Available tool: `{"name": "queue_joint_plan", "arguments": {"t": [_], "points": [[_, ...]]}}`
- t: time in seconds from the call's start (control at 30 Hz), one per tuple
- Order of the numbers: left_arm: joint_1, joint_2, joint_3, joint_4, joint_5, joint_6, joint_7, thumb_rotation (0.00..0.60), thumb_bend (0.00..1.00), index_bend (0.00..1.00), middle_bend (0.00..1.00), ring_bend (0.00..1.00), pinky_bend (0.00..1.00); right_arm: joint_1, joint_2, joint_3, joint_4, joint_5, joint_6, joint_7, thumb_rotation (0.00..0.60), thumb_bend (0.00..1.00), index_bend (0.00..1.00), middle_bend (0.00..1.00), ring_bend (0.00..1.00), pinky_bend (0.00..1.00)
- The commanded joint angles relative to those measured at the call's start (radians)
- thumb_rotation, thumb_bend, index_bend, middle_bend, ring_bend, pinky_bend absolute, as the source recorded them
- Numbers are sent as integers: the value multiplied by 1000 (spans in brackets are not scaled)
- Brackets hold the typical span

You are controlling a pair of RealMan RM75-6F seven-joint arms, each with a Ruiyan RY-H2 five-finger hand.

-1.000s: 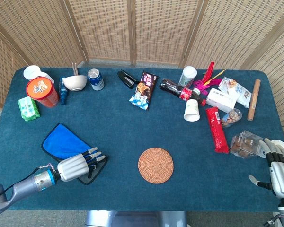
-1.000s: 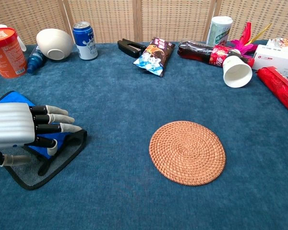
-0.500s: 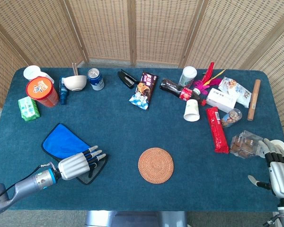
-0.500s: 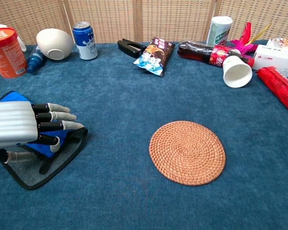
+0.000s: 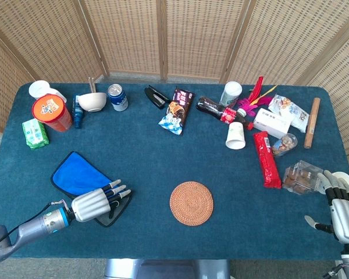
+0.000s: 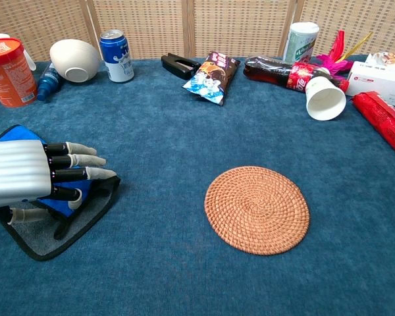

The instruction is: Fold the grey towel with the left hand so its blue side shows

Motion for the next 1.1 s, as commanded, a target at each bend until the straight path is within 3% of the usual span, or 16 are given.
{"name": "queue_joint_plan", "arguments": {"t": [0.03,0.2,1.1], "points": [[1,-5,1,4,1,3,4,600,440,447,0,0,127,0,0,0,0,-1,1,-1,600,0,0,0,0,0],[4,-14,-1,10,1,9,13,600,441,526,0,0,138,-1,1,1,0,0,3,0,600,0,0,0,0,0],[14,-31,-8,21,-5,42,40,600,442,708,0,0,186,-1,4,-3,-5,-5,1,3,600,0,0,0,0,0]]}}
